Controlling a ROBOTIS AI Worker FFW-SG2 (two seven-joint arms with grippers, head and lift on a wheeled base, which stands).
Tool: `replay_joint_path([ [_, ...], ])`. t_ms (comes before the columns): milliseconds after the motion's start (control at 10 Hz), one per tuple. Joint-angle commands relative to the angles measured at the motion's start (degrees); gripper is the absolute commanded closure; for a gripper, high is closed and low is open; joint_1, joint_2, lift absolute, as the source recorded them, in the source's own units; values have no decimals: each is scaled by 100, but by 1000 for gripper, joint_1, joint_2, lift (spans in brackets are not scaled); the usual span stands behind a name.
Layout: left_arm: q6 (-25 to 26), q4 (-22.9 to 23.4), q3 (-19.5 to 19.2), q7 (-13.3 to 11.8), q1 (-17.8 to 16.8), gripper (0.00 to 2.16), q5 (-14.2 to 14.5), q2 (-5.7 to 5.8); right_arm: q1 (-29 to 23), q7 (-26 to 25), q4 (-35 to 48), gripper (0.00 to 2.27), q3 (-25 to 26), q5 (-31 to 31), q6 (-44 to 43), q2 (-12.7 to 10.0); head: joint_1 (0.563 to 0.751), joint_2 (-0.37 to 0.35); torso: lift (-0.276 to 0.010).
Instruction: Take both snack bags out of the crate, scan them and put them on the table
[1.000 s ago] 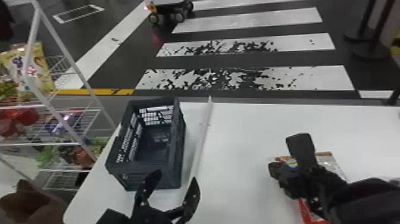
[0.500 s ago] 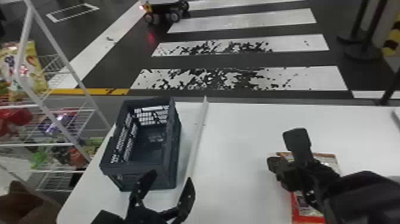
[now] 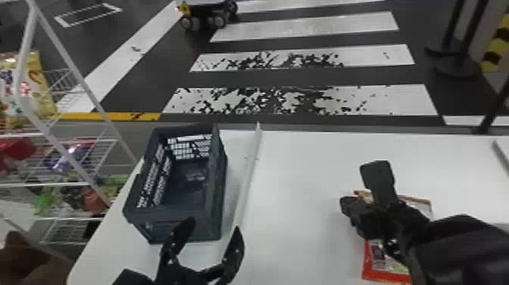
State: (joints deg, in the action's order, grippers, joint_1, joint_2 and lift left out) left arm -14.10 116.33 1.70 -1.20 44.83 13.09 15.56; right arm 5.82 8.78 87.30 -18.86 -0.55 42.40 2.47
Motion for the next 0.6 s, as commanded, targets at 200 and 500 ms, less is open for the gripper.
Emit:
replay_joint_path([
  [200, 0, 4, -21, 5, 17, 130, 9, -1, -239, 98, 639, 2267, 49, -429, 256, -1, 695, 229, -93],
  [500, 0, 39, -38, 5, 70, 130, 9, -1, -450, 89, 1448, 2267, 506, -622, 713, 34, 695, 254, -93],
])
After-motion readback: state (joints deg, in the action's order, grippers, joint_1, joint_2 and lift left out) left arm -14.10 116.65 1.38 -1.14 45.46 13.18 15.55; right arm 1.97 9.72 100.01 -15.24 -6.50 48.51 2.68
